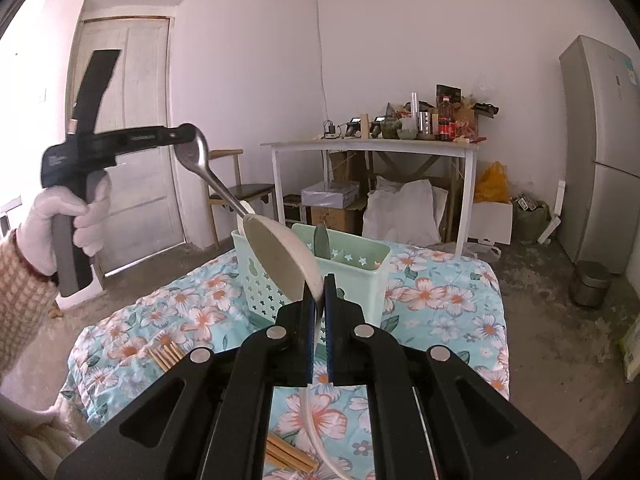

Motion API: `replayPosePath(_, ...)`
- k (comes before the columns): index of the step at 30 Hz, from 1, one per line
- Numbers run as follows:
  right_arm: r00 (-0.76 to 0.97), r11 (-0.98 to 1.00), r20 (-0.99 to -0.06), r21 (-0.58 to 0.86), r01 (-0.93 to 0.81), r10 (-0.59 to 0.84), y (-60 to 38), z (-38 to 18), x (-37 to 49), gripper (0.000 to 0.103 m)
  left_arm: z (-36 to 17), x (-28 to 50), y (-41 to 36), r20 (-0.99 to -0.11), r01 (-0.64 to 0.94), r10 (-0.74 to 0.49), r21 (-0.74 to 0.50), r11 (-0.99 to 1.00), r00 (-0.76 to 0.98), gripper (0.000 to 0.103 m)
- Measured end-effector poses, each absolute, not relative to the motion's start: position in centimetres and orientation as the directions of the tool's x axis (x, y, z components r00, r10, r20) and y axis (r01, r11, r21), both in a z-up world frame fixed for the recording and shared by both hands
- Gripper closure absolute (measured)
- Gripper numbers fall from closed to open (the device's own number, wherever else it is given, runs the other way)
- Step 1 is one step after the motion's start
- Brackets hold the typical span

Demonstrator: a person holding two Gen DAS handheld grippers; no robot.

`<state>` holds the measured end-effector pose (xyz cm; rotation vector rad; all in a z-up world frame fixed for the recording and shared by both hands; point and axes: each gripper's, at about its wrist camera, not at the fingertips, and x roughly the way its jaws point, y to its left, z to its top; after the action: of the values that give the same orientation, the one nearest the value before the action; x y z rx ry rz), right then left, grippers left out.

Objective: Organize utensils
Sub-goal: 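Lower the silver spoon into the mint holder with the left tool, open, then lower the white spoon into the mint holder with the right tool, open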

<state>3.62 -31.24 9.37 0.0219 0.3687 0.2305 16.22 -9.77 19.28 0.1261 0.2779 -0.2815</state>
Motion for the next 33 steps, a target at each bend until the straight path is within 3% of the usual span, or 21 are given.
replayPosePath(6, 0.903, 0.972, -0.361, 0.093, -0.215, 0.234, -31.8, 9.1, 3.8, 0.098, 17.3, 18.5, -12.2, -0.354, 0.326, -0.266, 0.123, 0.937, 0.897, 0.097)
replayPosePath(8, 0.902, 0.972, -0.362, 0.102, -0.211, 0.233, -32.0, 9.1, 3.8, 0.098, 16.8, 19.3, -11.9, -0.374, 0.362, -0.318, 0.053, 0.931, 0.871, 0.074)
replayPosePath(9, 0.903, 0.973, -0.363, 0.103, -0.209, 0.232, -32.0, 9.1, 3.8, 0.098, 16.6, 19.5, -11.6, -0.378, 0.369, -0.337, 0.014, 0.929, 0.862, 0.053)
replayPosePath(10, 0.903, 0.973, -0.364, 0.106, -0.206, 0.231, -32.1, 9.1, 3.8, 0.098, 16.6, 19.7, -10.7, -0.365, 0.382, -0.383, -0.076, 0.921, 0.849, 0.046)
replayPosePath(16, 0.906, 0.970, -0.348, 0.128, -0.207, 0.239, -32.3, 9.9, 4.3, 0.098, 16.6, 19.6, -5.6, -0.245, 0.392, -0.487, -0.349, 0.851, 0.838, 0.035)
replayPosePath(21, 0.922, 0.954, -0.261, 0.169, -0.249, 0.287, -32.8, 12.5, 5.0, 0.098, 15.9, 18.2, -2.3, -0.225, 0.335, -0.437, -0.379, 0.862, 0.871, 0.029)
replayPosePath(26, 0.926, 0.919, -0.135, 0.238, -0.315, 0.352, -33.8, 15.8, 6.4, 0.098, 13.5, 16.2, -0.6, -0.284, 0.309, -0.417, -0.357, 0.882, 0.863, 0.022)
replayPosePath(33, 0.909, 0.843, 0.006, 0.372, -0.388, 0.416, -35.6, 17.8, 11.5, 0.098, 6.8, 11.9, -1.1, -0.443, 0.306, -0.428, -0.322, 0.896, 0.787, 0.019)
